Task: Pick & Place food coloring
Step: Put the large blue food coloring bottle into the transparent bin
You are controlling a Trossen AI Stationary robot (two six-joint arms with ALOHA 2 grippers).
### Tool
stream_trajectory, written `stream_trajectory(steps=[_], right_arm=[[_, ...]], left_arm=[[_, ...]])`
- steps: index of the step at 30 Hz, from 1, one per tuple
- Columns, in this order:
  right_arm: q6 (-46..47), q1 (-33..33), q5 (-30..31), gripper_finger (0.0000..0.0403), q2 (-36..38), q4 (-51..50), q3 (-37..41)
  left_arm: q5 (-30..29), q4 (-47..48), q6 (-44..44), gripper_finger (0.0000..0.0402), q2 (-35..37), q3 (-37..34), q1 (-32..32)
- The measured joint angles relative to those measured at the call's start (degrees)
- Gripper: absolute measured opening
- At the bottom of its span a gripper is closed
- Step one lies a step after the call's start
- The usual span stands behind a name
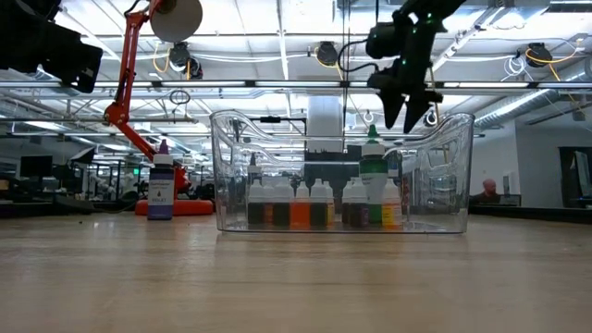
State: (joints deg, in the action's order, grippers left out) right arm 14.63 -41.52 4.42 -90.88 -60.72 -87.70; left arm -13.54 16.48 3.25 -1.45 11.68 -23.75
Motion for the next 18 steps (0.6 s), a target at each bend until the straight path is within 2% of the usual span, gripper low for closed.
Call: stream_trajectory(steps=[5, 18], right_arm=[[-3.43, -0.15, -0.28, 0.0258, -3.99, 3.37, 0.0], [-4.81, -0.14, 0.03, 0.0258, -12.98, 3.05, 0.0]], left_arm=[[0.0, -0.06, 0.0, 0.0145, 0.02, 0.0, -0.02], [0.0, -0.06, 0.0, 0.0145, 0.02, 0.0, 0.0]])
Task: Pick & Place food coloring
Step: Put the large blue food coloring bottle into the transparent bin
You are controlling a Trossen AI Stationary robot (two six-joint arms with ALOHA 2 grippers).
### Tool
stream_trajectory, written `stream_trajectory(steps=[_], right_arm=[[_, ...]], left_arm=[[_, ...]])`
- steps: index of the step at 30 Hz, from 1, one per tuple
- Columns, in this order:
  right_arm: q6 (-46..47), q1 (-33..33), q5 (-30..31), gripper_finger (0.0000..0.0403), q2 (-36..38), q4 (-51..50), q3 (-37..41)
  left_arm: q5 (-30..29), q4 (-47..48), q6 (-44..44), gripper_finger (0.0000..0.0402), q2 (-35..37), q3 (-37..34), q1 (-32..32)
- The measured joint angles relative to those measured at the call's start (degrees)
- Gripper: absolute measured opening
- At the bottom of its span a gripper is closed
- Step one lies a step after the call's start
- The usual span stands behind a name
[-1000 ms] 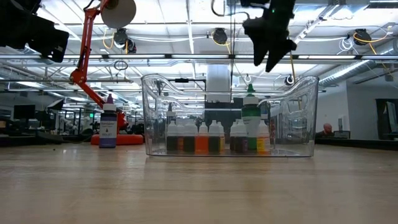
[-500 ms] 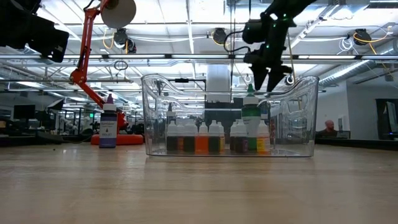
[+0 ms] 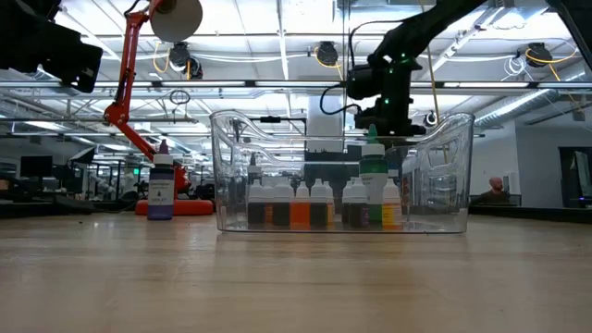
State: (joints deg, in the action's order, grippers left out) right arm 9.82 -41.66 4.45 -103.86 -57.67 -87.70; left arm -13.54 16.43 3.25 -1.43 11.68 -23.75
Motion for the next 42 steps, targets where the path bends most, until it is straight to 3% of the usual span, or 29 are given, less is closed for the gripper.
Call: stream_trajectory(steps=[35, 42], right_arm=[[0.7, -1.91, -0.06, 0.023, -1.11, 0.97, 0.39], [1.0, -1.91, -0.08, 0.0231, -1.11, 3.25, 3.81]], left_arm=[[0.0, 0.0, 0.0, 0.0145, 0.0, 0.0, -0.01], [0.0, 0.02, 0.0, 0.0145, 0.0, 0.0, 0.0]])
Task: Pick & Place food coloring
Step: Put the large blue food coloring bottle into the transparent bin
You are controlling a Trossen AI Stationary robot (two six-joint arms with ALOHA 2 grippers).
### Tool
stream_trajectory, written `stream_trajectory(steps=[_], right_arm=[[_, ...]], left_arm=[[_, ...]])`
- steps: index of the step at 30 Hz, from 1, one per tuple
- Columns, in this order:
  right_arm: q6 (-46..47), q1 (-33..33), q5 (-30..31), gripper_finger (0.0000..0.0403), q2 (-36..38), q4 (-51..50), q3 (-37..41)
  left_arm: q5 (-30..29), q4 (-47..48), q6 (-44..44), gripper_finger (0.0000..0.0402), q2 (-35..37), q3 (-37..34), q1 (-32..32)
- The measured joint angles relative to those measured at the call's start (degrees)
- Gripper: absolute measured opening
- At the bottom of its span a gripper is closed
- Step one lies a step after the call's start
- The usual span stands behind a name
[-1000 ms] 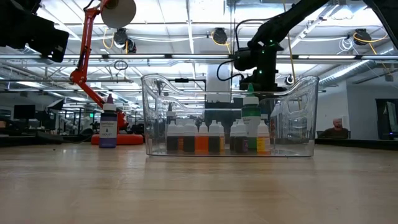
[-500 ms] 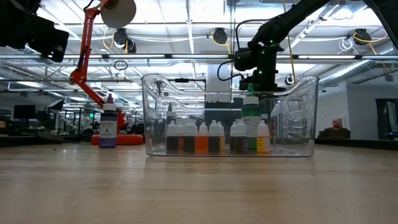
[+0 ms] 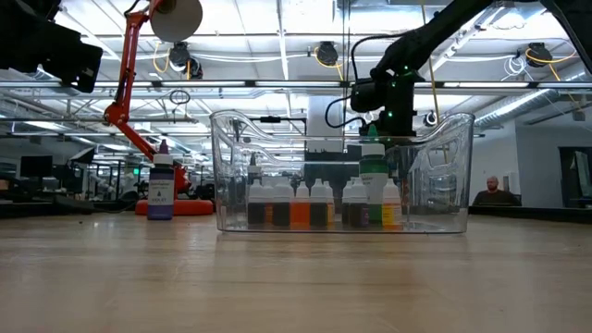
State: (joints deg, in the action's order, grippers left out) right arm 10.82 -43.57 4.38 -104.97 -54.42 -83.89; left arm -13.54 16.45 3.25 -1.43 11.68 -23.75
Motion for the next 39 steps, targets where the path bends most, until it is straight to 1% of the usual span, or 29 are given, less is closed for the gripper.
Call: stream_trajectory(steps=[7, 18, 22, 30, 33, 39], right_arm=[[-0.95, 0.0, -0.04, 0.0232, 0.07, 2.03, 0.69], [-1.02, 0.02, -0.17, 0.0225, 0.17, 1.91, 0.69], [-1.02, 0.02, -0.19, 0.0203, 0.17, 1.91, 0.69], [-0.84, 0.02, -0.42, 0.0121, 0.36, 2.5, 0.61], [-1.09, 0.02, -0.32, 0.0111, 0.33, 3.03, 0.6], [-3.26, 0.23, -0.32, 0.011, 0.31, 3.53, 0.6]], left_arm=[[0.0, -0.01, 0.0, 0.0145, -0.01, 0.0, -0.01], [0.0, -0.02, 0.0, 0.0145, -0.02, 0.0, 0.0], [0.0, -0.02, 0.0, 0.0145, 0.0, 0.0, -0.01], [0.0, 0.0, 0.02, 0.0145, 0.0, 0.0, -0.02], [-0.01, -0.02, 0.0, 0.0145, 0.0, 0.0, -0.01], [-0.01, -0.02, 0.0, 0.0145, -0.02, 0.0, -0.02]])
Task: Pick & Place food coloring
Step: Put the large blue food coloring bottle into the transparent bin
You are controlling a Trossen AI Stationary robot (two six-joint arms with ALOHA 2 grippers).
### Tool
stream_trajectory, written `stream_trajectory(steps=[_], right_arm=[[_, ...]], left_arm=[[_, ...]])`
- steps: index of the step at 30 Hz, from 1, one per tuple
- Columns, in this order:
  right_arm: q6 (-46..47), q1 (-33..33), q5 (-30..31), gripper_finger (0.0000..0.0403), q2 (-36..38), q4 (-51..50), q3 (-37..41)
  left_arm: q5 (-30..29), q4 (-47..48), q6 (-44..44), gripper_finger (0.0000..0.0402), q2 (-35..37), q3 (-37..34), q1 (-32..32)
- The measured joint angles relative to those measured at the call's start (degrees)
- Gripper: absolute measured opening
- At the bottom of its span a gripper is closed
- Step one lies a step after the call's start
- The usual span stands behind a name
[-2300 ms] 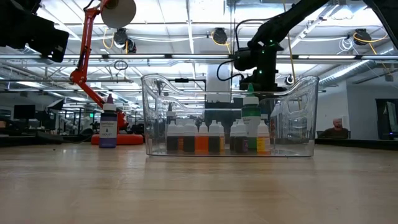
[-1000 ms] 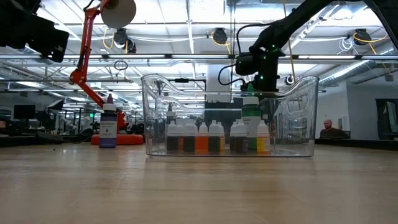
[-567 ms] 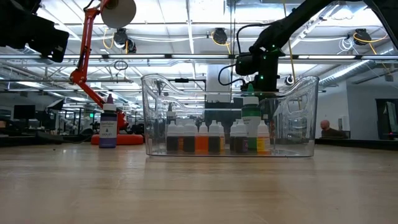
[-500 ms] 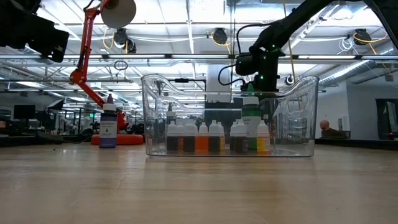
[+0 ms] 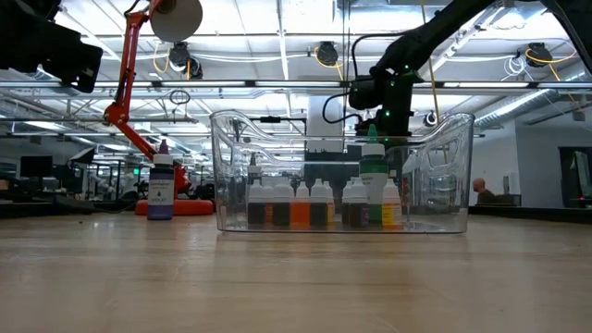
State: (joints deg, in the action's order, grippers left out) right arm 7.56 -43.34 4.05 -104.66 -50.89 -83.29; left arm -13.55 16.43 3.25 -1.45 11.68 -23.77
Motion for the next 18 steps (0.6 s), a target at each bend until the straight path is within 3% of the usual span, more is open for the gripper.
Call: stream_trajectory(steps=[5, 11, 18], right_arm=[[-1.42, 1.74, 0.3, 0.011, 2.15, -0.5, 0.22], [-1.53, 6.85, 0.2, 0.011, 11.07, -1.87, 0.11], [6.09, 21.47, 0.33, 0.011, 25.27, -5.78, 0.04]], left_arm=[[0.01, 0.01, 0.0, 0.0145, 0.01, 0.0, 0.01], [0.01, 0.02, 0.0, 0.0145, 0.02, 0.0, 0.0], [0.01, 0.03, 0.0, 0.0145, 0.0, 0.0, 0.02]])
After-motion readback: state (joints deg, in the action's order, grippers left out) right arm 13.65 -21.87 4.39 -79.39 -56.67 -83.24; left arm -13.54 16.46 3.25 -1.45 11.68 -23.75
